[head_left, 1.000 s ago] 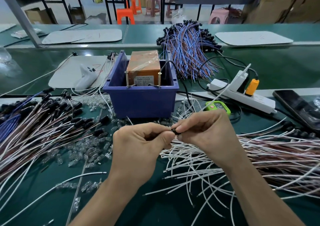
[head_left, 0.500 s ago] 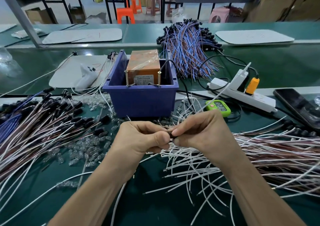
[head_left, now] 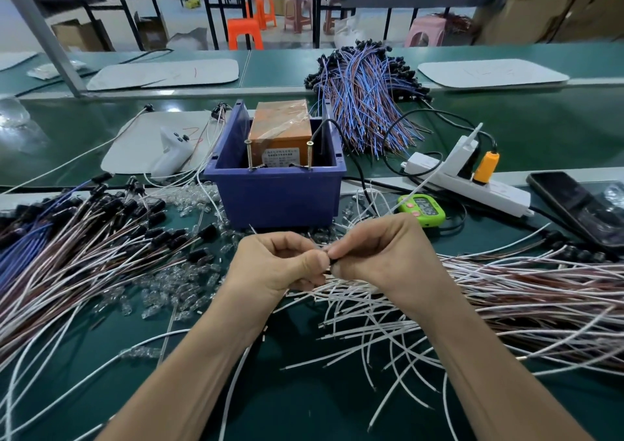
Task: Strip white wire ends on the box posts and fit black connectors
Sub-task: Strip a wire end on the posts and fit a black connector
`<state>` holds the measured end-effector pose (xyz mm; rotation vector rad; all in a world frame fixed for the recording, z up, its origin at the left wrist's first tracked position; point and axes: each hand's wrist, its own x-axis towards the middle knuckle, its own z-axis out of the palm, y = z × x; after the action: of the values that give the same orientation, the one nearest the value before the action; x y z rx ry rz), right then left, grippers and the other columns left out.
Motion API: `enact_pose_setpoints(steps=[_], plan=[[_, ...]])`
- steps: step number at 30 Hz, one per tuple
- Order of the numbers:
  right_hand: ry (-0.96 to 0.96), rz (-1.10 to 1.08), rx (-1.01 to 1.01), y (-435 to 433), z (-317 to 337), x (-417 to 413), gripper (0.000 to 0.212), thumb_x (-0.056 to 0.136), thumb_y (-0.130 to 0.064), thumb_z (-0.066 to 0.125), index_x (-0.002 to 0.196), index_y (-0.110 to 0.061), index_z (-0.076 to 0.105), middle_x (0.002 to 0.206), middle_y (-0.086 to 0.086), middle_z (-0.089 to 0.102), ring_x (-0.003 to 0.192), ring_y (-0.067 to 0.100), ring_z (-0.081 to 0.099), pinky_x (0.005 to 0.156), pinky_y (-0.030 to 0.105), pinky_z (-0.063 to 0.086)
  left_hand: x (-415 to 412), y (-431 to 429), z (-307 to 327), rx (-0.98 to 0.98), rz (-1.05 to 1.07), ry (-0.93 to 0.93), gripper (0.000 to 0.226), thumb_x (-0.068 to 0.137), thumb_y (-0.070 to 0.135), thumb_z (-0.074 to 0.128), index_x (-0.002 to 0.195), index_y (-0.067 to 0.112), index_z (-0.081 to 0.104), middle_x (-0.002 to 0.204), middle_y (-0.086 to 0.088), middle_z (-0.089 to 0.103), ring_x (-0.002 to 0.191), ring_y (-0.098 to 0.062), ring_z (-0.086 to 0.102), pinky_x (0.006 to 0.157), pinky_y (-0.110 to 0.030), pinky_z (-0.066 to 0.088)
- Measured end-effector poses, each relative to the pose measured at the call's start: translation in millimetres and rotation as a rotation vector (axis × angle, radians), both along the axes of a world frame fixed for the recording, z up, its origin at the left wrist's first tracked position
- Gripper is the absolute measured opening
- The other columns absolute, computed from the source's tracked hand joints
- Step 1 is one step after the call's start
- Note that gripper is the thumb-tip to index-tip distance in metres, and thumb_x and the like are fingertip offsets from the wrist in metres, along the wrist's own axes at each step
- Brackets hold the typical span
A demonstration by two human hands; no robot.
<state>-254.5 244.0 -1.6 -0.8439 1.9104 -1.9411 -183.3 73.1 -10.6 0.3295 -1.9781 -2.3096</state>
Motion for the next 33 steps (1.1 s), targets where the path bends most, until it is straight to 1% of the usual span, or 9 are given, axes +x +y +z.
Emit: enact_pose_setpoints(steps=[4, 7, 11, 13, 16, 21, 26, 30, 33], plan=[[-0.032, -0.152, -0.104, -5.1, 12.9, 1.7, 0.034, 0.074, 0.017, 0.077, 0.085, -0.014, 0.082, 0.086, 0.011, 0.079, 0.080, 0.022, 0.077, 0.074, 0.026, 0.060, 5.5, 7.2, 8.8, -0.025, 0.047, 0.147, 0.034, 0.060, 0.029, 0.094, 0.091, 0.023, 0.082, 0.086, -0.009, 0.079, 0.076, -0.017, 0.075, 0.068, -0.021, 0.057], [-0.179, -0.137, -0.301, -6.6, 36.0, 1.8, 0.028, 0.078, 0.007, 0.073, 0.092, -0.015, 0.083, 0.093, 0.014, 0.078, 0.086, 0.022, 0.075, 0.081, 0.029, 0.059, 9.7, 14.1, 10.3, -0.173, -0.050, 0.150, 0.041, 0.074, 0.029, 0.087, 0.113, 0.036, 0.075, 0.112, 0.006, 0.077, 0.104, -0.009, 0.073, 0.083, -0.020, 0.057], [-0.511, 0.052, -0.633, -17.2, 74.6, 5.7, 0.023, 0.086, -0.006, 0.061, 0.095, -0.008, 0.081, 0.095, 0.017, 0.076, 0.078, 0.021, 0.074, 0.081, 0.031, 0.060, 6.6, 38.4, 24.2, -0.390, -0.284, 0.263, 0.035, 0.097, 0.027, 0.067, 0.131, 0.035, 0.064, 0.133, 0.015, 0.067, 0.129, -0.009, 0.059, 0.109, -0.041, 0.045], [-0.637, 0.066, -0.757, -24.6, 93.4, 5.1, 0.024, 0.085, -0.008, 0.058, 0.094, -0.002, 0.080, 0.093, 0.018, 0.075, 0.071, 0.019, 0.072, 0.079, 0.034, 0.061, 3.9, 43.0, 36.0, -0.302, -0.273, 0.282, 0.020, 0.100, 0.022, 0.063, 0.116, 0.026, 0.074, 0.119, 0.005, 0.075, 0.119, -0.012, 0.065, 0.106, -0.040, 0.049], [-0.674, 0.017, -0.827, -24.2, 113.3, -1.6, 0.023, 0.087, -0.011, 0.056, 0.101, 0.000, 0.072, 0.093, 0.016, 0.074, 0.069, 0.019, 0.071, 0.081, 0.037, 0.062, 2.1, 33.3, 51.1, -0.160, -0.151, 0.237, 0.019, 0.098, 0.020, 0.065, 0.089, 0.025, 0.081, 0.081, -0.003, 0.077, 0.077, -0.012, 0.068, 0.078, -0.021, 0.053], [-0.636, -0.108, -0.841, 5.0, 118.7, -15.8, 0.019, 0.097, -0.008, 0.054, 0.109, 0.000, 0.066, 0.099, 0.018, 0.075, 0.081, 0.023, 0.075, 0.081, 0.040, 0.062, 9.2, -4.4, 78.7, -0.145, 0.014, 0.203, 0.018, 0.082, 0.034, 0.067, 0.088, 0.030, 0.083, 0.062, -0.002, 0.065, 0.062, -0.014, 0.057, 0.063, -0.021, 0.050], [-0.633, -0.181, -0.859, 32.7, 98.6, -20.8, 0.021, 0.086, -0.006, 0.061, 0.104, 0.002, 0.067, 0.102, 0.020, 0.075, 0.085, 0.026, 0.076, 0.077, 0.040, 0.063, 20.8, -36.9, 96.6, -0.489, 0.006, 0.087, 0.014, 0.087, 0.026, 0.079, 0.079, 0.036, 0.084, 0.054, 0.000, 0.065, 0.046, -0.006, 0.050, 0.047, -0.015, 0.041], [-0.700, -0.231, -0.764, 44.6, 66.2, -17.5, 0.015, 0.091, -0.003, 0.057, 0.104, 0.000, 0.064, 0.108, 0.024, 0.073, 0.093, 0.030, 0.075, 0.080, 0.041, 0.063, 25.8, -44.2, 98.1, -0.713, 0.197, 0.060, 0.017, 0.080, 0.039, 0.083, 0.074, 0.054, 0.077, 0.061, 0.011, 0.072, 0.052, -0.003, 0.060, 0.055, -0.017, 0.050], [-0.582, -0.416, -0.456, 45.0, 51.7, -12.8, 0.020, 0.096, 0.006, 0.051, 0.092, -0.006, 0.066, 0.102, 0.024, 0.074, 0.089, 0.032, 0.075, 0.073, 0.041, 0.063, 30.6, -35.8, 97.8, -0.911, 0.308, 0.213, 0.030, 0.078, 0.035, 0.085, 0.080, 0.061, 0.071, 0.067, 0.031, 0.068, 0.069, 0.006, 0.065, 0.064, -0.006, 0.049]])
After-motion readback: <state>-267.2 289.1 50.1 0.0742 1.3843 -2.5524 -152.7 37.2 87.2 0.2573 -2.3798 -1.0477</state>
